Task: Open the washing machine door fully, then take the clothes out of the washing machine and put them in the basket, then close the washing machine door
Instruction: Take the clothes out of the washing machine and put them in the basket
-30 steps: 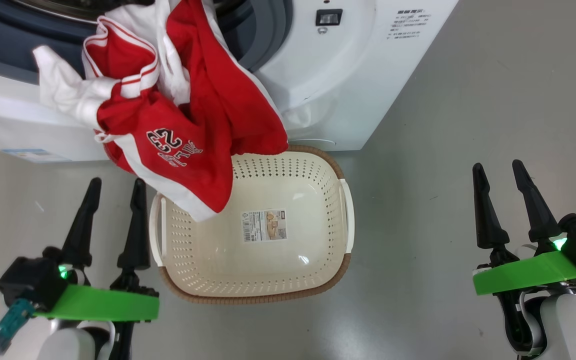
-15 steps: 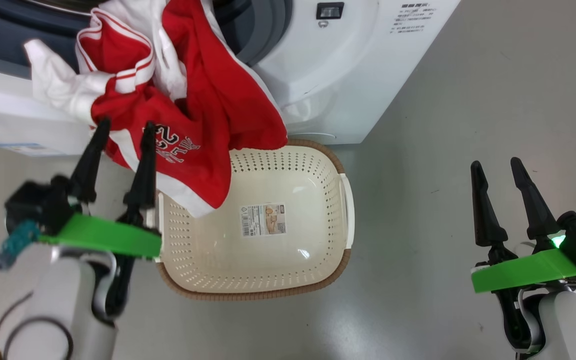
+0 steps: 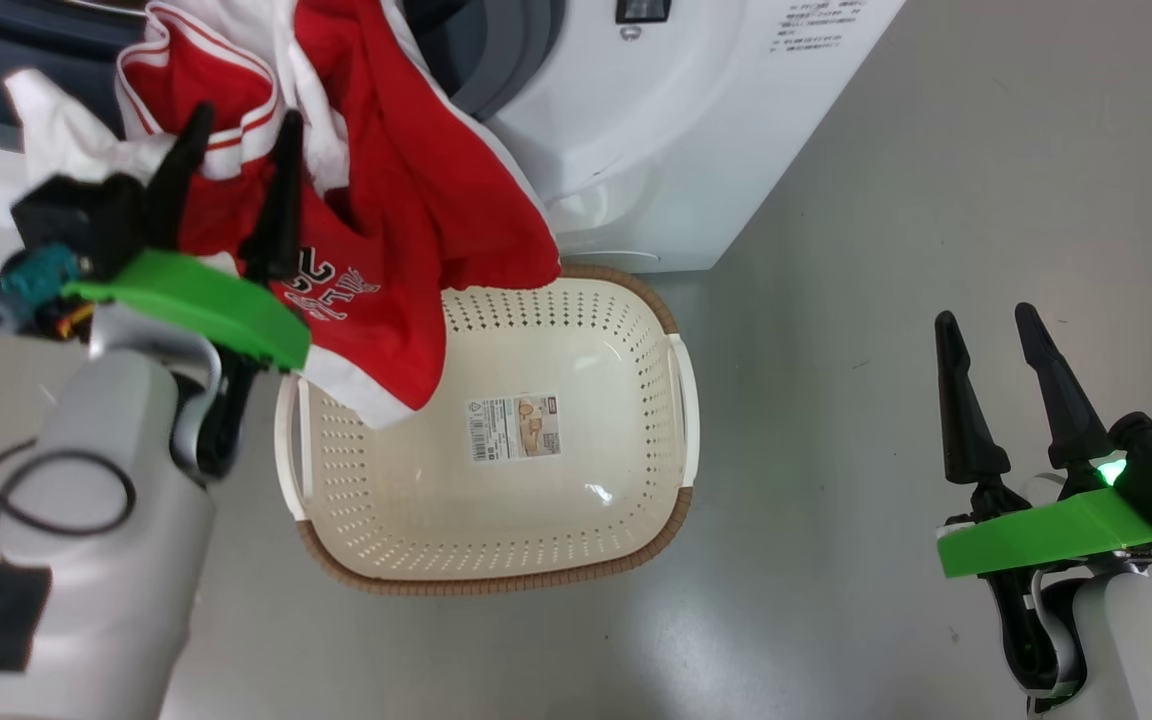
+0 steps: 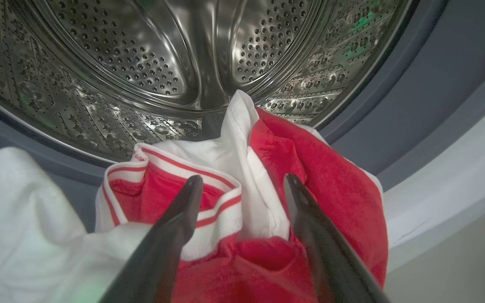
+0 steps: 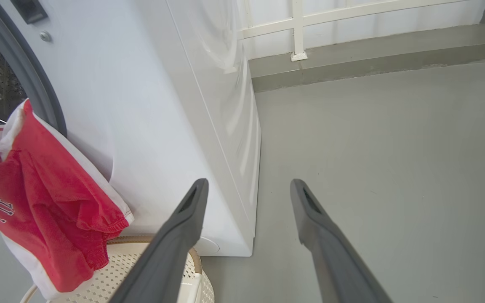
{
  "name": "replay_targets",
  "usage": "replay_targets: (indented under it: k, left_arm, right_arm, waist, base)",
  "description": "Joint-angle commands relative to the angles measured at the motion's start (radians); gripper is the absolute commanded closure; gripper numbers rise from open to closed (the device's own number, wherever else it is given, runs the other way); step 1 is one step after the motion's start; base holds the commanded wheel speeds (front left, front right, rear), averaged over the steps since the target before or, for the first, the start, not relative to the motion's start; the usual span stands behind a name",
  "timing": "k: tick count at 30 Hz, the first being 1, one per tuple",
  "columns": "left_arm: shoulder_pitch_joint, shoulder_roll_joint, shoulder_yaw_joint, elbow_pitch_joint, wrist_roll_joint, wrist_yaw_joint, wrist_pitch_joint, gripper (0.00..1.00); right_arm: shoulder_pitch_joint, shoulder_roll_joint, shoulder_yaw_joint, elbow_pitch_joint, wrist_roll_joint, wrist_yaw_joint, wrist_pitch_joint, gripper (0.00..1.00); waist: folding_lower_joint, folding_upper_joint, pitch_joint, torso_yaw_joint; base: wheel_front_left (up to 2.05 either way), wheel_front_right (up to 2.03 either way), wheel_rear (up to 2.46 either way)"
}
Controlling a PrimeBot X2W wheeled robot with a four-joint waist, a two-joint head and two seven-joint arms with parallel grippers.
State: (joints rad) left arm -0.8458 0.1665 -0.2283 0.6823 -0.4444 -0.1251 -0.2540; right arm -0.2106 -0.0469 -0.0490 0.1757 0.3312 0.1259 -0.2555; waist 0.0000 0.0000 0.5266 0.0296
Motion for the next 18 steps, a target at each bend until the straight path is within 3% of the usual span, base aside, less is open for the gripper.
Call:
replay_targets:
  k: [1,8,18]
  left_arm:
    - [-0.041,0.047,0.014,0.016,-0.01,-0.006,-0.007,0.0]
    - [-0.207,0.04,-0.059,0.213,-0.06,-0.006,0.023,0.0]
    - [-0.326,0.031,-0.146,0.406,-0.104,-0.006,0.049,0.0]
  right_arm:
    - [-0.007,-0.003,0.027,-0.022,0.002,0.005,-0.006,0.0]
    - [-0.017,-0.003,0.034,-0.024,0.003,0.005,-0.006,0.0]
    - [-0.033,-0.003,0.047,-0.026,0.009,0.005,-0.006,0.0]
  waist:
    - [0.0,0.0,0.005,-0.003]
    - [0.0,0.0,0.023,-0.011]
    - [0.0,0.0,0.044,-0.032]
  base:
    - [0.0,0.0,0.0]
    - [0.0,0.0,0.0]
    - [0.0,0.0,0.0]
